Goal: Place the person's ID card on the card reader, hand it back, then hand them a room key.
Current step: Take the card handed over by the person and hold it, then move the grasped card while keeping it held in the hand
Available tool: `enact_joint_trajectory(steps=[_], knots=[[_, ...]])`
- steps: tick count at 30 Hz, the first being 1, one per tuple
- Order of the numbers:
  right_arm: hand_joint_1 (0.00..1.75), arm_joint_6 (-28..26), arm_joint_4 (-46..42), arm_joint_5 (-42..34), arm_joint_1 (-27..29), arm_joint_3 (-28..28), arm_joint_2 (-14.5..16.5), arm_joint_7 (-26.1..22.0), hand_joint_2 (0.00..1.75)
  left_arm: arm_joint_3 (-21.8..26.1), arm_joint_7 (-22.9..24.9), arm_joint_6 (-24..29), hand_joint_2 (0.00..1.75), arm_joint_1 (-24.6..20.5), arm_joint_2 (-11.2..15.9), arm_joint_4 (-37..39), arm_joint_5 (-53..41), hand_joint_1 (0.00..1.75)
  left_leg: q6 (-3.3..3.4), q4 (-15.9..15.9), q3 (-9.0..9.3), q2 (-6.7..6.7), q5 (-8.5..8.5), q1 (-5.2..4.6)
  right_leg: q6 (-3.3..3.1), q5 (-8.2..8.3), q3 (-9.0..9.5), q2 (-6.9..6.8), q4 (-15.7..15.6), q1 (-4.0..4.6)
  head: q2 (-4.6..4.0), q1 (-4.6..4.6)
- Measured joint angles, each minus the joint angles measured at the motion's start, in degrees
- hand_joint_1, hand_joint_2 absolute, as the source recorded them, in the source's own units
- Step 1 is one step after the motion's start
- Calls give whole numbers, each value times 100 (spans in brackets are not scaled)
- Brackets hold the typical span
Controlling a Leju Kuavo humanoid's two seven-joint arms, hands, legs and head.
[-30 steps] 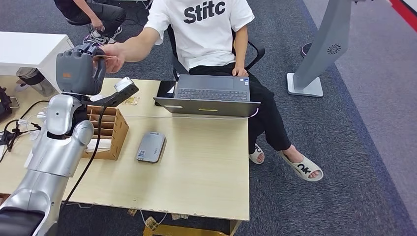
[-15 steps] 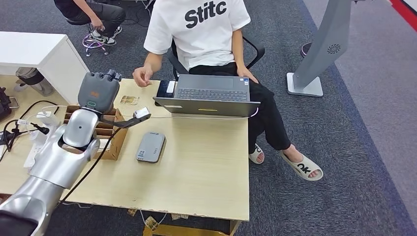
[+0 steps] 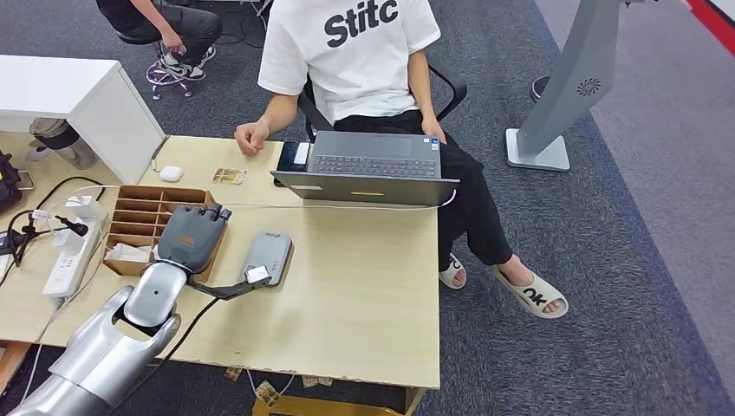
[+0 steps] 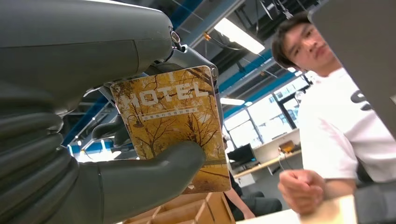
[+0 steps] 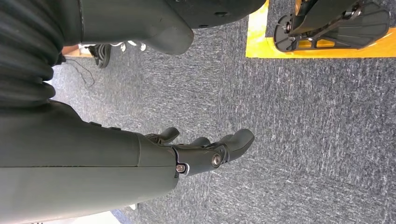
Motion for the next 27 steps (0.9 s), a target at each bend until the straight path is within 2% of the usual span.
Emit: enact_joint_trajectory(steps=[6,17,27], knots=[[0,-11,1,9,-1,-2,9,-31,175,-10,-92,59,175,138,-124,113,9,175,0,0,0,-1,1,0,1,1,0,-1,0,0,0,0],[0,-10,1,118,-4,0,9,-81,175,-10,-356,874,175,142,-463,640,41,175,-1,0,-1,-2,1,0,1,1,0,-1,0,0,1,-1],[0,-3,1,151,-5,3,13,-95,175,-10,-446,910,175,82,-758,1271,188,175,-1,0,0,-2,1,0,1,2,0,-1,0,0,0,-1]])
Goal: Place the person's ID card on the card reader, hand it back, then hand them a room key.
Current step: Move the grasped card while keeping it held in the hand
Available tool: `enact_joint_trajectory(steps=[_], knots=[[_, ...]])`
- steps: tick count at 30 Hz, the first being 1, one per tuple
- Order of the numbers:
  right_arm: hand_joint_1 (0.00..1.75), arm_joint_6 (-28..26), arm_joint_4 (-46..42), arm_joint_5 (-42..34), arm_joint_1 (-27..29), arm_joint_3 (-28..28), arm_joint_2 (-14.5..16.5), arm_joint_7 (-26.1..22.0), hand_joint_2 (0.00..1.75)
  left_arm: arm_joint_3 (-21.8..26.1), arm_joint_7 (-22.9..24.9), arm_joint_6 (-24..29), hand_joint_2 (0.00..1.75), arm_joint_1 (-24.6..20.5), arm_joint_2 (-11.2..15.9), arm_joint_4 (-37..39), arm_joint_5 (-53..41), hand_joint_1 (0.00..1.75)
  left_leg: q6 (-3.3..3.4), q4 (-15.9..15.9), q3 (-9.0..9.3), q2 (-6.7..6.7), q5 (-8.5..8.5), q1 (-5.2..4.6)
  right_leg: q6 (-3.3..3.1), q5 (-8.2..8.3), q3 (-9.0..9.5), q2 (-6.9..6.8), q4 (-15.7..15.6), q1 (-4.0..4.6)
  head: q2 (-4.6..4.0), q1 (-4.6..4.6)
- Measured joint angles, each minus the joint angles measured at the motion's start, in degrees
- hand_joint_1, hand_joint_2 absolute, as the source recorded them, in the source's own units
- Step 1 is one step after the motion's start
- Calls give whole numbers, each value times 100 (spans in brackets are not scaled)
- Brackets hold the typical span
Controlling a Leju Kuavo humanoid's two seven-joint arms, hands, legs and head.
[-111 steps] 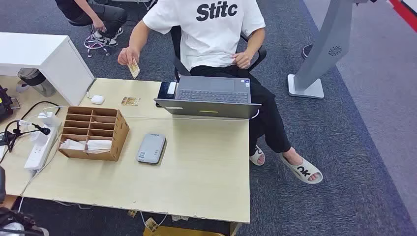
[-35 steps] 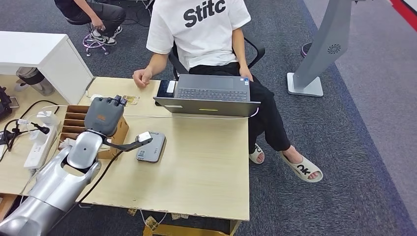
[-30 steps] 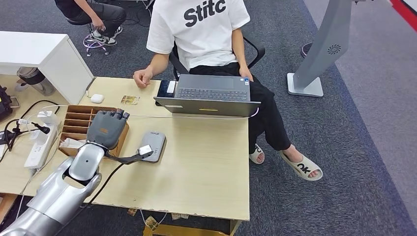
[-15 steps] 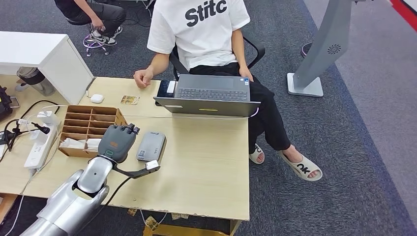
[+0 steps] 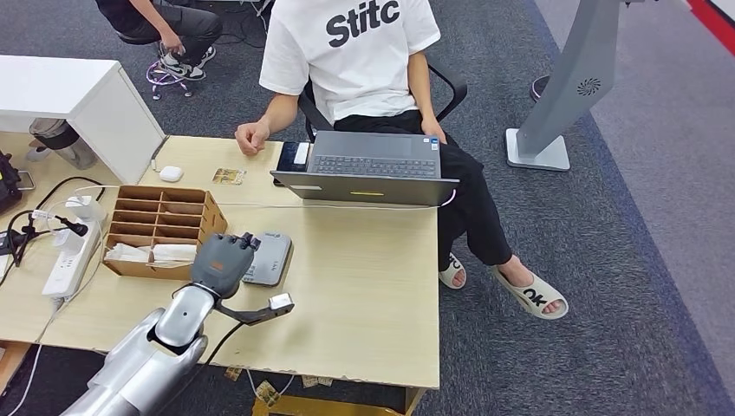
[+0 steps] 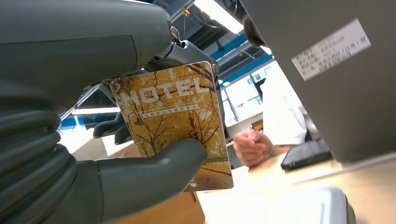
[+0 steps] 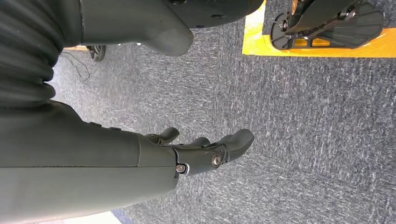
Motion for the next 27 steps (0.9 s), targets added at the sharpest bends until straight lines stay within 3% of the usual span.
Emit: enact_joint_trajectory(steps=[13,27], knots=[[0,19,0,61,-11,16,14,5,175,4,-107,17,175,-142,-270,754,327,175,0,0,0,-5,0,0,0,0,3,-3,0,0,1,1],[0,37,0,86,-20,48,14,18,175,34,-206,261,175,-220,-405,1084,419,175,-2,0,1,-7,6,0,2,3,5,-5,0,0,0,0]])
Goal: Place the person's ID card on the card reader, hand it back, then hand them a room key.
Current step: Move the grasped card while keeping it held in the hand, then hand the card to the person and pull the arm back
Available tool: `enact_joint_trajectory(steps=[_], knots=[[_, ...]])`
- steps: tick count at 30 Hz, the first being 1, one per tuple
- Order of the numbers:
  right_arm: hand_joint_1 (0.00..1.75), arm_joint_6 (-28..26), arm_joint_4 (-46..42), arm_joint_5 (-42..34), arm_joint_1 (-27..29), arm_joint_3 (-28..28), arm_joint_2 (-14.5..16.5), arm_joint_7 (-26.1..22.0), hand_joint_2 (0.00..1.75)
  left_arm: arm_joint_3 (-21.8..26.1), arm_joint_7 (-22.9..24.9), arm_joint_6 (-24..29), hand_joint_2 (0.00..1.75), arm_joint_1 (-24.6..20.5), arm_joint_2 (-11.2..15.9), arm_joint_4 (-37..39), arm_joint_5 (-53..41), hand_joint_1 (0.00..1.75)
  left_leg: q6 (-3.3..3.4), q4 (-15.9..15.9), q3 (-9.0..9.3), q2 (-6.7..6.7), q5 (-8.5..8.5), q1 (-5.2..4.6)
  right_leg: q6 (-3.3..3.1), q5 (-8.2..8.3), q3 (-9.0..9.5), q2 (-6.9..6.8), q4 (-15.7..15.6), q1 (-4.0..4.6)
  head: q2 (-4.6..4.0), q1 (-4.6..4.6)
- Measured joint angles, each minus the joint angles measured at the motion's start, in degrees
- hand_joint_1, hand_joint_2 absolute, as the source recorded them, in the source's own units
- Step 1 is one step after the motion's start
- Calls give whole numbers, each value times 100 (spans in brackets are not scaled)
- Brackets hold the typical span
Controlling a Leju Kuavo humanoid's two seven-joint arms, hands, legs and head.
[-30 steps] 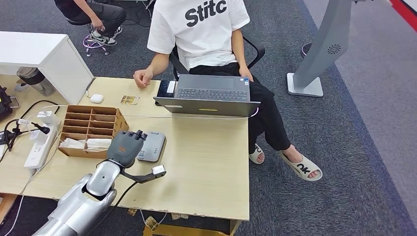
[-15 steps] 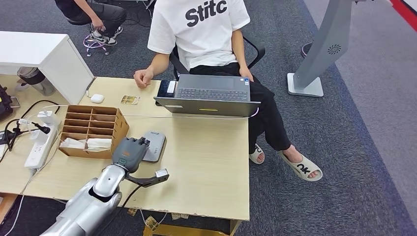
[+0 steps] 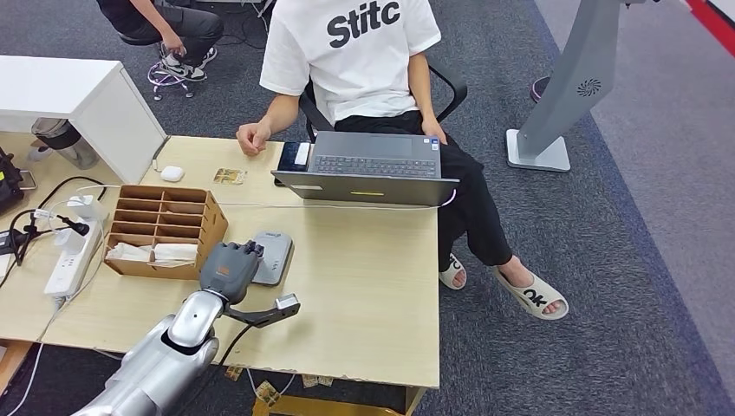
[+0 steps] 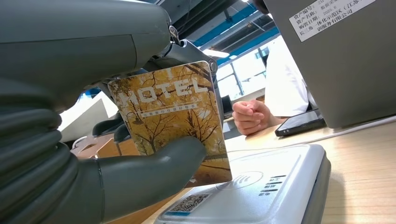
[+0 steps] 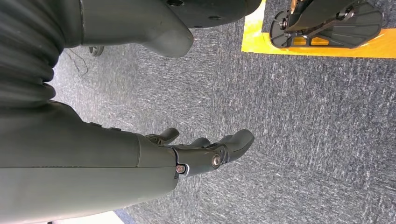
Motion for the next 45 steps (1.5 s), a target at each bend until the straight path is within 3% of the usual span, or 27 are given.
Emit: enact_joint_trajectory(steps=[12,23,33,39,45], knots=[[0,-4,0,4,-1,4,0,15,175,218,-308,138,175,-5,-80,-68,718,175,0,0,-1,-1,2,0,1,4,-2,0,0,0,1,1],[0,-45,0,34,0,29,1,39,175,685,-527,254,175,-182,-104,-1277,1333,175,1,1,-1,-1,3,0,0,6,-4,0,0,0,-1,0],[0,-55,0,130,-7,128,2,116,175,893,-91,341,175,-1126,206,-1393,261,175,-4,0,-3,-5,12,3,-1,11,-4,-1,3,2,1,1],[0,-52,0,144,-22,153,2,135,175,899,99,196,175,-1921,469,-908,-141,175,-6,0,-4,-4,15,4,-2,14,-6,0,3,2,-1,1],[0,-57,0,137,-41,179,2,135,175,899,159,254,175,-2441,551,-438,-221,175,-1,1,-9,-6,19,4,-2,16,-8,-1,3,2,1,2]])
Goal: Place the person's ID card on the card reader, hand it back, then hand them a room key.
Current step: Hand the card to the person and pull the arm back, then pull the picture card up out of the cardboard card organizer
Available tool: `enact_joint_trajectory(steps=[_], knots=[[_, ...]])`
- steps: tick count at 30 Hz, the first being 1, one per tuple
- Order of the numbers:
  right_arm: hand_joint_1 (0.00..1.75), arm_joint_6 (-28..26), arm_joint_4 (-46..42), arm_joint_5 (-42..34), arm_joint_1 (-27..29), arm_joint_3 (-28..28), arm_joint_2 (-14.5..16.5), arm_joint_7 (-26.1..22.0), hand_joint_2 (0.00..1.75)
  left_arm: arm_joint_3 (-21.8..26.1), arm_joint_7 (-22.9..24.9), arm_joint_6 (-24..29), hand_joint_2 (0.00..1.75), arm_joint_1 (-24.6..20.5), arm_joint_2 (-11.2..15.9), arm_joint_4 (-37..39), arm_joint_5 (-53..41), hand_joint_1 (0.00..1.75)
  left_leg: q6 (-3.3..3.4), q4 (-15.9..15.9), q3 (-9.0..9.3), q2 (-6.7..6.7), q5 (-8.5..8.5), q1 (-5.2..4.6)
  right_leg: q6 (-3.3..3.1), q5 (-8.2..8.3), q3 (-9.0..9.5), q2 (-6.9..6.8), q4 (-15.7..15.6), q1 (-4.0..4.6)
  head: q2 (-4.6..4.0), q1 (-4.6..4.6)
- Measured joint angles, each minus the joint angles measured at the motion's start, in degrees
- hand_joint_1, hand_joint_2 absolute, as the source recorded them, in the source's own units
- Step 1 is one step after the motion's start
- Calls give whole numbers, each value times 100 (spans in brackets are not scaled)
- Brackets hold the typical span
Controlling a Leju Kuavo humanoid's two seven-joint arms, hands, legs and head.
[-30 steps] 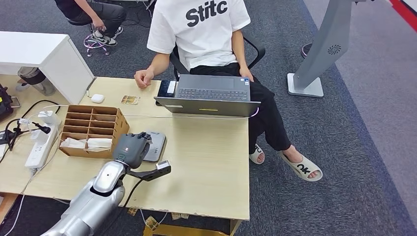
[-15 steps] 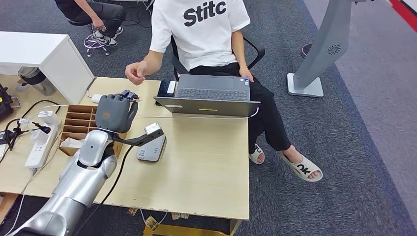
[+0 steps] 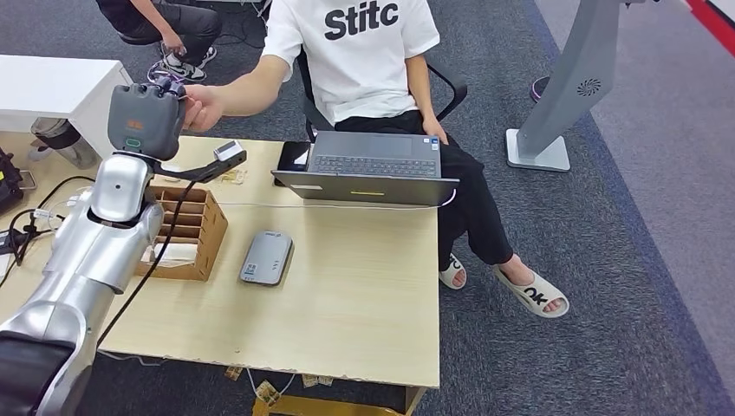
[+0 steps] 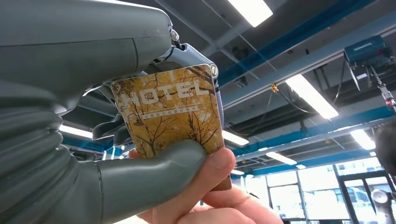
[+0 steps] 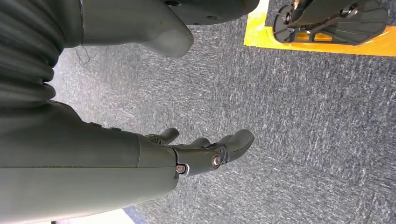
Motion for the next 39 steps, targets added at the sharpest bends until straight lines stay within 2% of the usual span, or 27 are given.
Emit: enact_joint_trajectory(steps=[2,5,6,9,15,19,24,28,31,36,39], knots=[[0,-3,0,-4,0,8,0,0,175,0,2,29,175,-29,3,45,5,175,0,0,-1,1,0,0,0,0,-1,1,0,0,-1,1],[0,-5,0,-4,0,11,0,2,175,0,11,126,175,-10,4,61,14,45,0,0,-7,2,0,0,0,1,-8,1,0,0,-1,0],[0,-6,0,-2,0,11,0,7,175,0,28,208,131,7,4,60,11,1,0,0,-10,2,0,0,0,1,-10,1,0,0,0,0],[0,-9,0,3,0,13,0,20,175,1,78,430,0,59,-4,43,-19,0,0,0,-14,0,0,0,0,0,-13,0,0,0,0,1],[0,-25,0,-14,3,13,0,20,175,9,51,475,0,235,-27,-140,42,0,0,0,-17,-1,0,0,0,1,-17,0,-1,-1,-1,0],[0,-57,0,-76,14,11,0,17,175,17,-62,151,175,478,-56,-442,267,0,-2,0,-17,0,2,0,0,2,-17,0,0,-1,-1,1],[0,-65,0,-168,44,9,0,5,175,17,-353,-472,175,1040,-70,-1092,1035,0,-3,0,-17,2,2,0,-1,3,-19,1,0,-1,0,1],[0,-61,0,-239,61,-14,0,2,175,20,-674,-1211,175,1632,-71,-1779,2275,0,-3,-1,-22,3,1,0,-1,2,-22,1,-1,-1,-1,1],[0,-56,0,-266,78,-49,0,-3,175,58,-891,-1575,175,2144,-55,-2333,3061,0,-3,-1,-25,4,1,0,0,2,-24,2,-1,-1,-1,1],[0,-55,0,-292,103,-89,0,9,175,216,-1078,-2002,175,2852,79,-3024,3596,0,-3,-1,-27,3,1,0,0,1,-26,1,-1,-1,-1,1],[0,-55,0,-338,116,-128,0,-14,175,346,-1048,-2194,175,3193,261,-3384,3667,0,-3,-2,-26,4,2,1,-1,1,-26,1,-1,0,-1,1]])
